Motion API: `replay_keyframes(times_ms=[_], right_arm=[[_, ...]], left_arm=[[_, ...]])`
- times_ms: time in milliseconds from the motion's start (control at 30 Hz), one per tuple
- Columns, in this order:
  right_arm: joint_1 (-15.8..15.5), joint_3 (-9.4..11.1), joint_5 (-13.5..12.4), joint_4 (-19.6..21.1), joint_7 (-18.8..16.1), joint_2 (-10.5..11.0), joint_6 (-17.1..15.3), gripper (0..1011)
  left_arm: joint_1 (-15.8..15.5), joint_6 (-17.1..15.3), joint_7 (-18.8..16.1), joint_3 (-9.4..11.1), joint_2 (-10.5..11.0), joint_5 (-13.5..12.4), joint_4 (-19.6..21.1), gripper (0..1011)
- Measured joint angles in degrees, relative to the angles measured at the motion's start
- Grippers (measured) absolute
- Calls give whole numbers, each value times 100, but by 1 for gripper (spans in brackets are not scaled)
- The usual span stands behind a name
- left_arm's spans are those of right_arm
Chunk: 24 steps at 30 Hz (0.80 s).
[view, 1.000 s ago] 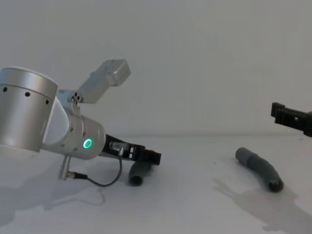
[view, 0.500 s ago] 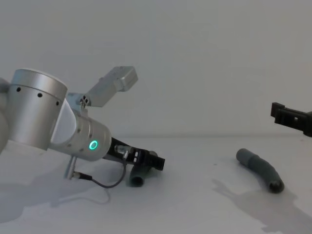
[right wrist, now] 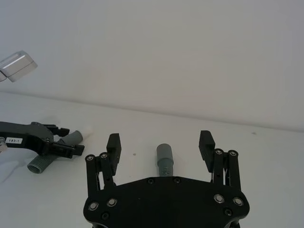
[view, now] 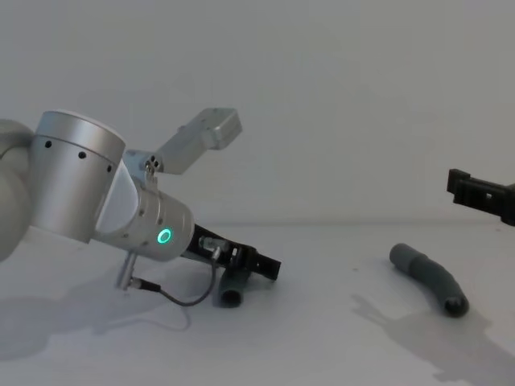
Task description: Use both hands to pick up one end of the pipe from the table, align the ends, and insert them.
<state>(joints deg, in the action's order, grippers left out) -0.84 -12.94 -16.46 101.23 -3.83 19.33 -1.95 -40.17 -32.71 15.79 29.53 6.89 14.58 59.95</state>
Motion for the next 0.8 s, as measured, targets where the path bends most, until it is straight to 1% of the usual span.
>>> replay_keyframes(times_ms=[233,333,467,800], right_arm=[[0,0,0,0,0,0,0,1000],[0,0,0,0,0,0,0,1000],[0,0,0,0,0,0,0,1000],[0,0,0,0,0,0,0,1000]], left_arm=[[-24,203,-8,91,55,-169,26,1001],[-25,344,-45,130,111,-284,99,1001],[-2,453,-85,148,164,-370,202,1001],[105,538,-120,129,259,-463,508,1001]])
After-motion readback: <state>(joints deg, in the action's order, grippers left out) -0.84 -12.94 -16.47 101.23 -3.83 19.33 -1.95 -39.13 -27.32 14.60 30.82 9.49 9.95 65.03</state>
